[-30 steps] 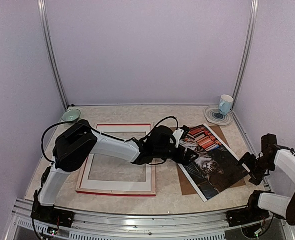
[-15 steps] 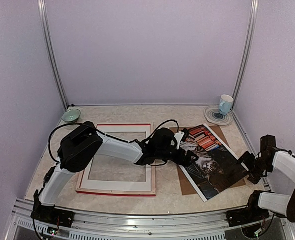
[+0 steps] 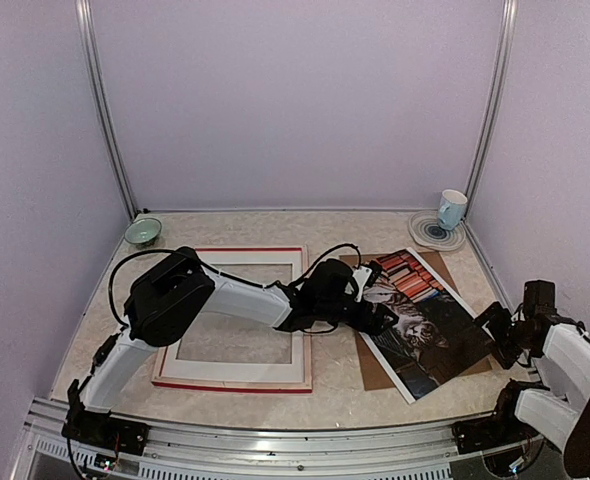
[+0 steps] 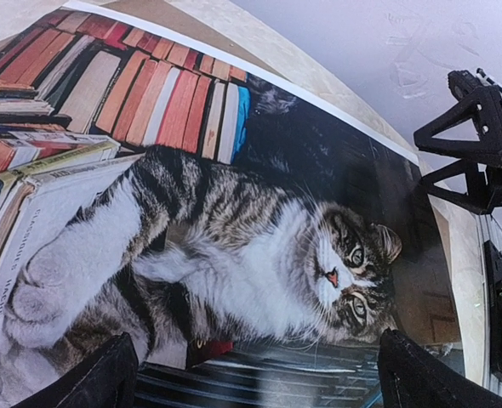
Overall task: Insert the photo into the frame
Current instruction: Pick up the photo from the backboard.
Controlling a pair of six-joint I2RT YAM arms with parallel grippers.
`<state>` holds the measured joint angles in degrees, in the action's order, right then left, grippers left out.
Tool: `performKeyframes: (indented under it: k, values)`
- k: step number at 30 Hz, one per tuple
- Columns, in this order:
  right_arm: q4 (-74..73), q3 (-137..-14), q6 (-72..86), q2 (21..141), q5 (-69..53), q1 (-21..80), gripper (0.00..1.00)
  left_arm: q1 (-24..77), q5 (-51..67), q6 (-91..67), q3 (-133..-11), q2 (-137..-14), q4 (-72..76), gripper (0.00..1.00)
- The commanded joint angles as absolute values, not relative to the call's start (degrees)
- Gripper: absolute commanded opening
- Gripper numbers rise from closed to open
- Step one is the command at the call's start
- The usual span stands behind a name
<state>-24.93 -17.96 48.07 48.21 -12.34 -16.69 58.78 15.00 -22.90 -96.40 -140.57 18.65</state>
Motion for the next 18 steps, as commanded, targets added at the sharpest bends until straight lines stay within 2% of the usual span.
performKeyframes:
  k: [1, 18]
  values:
    - [-23.6, -16.1, 49.6, 48.1, -14.2, -17.4, 0.99, 58.4, 16.1, -22.6, -98.4, -142.8, 16.6, 0.96]
    - [-12.0, -12.2, 49.9, 44.5, -20.6, -17.4, 0.99, 58.3, 16.4, -23.2, -98.0, -144.0, 15.8, 0.94]
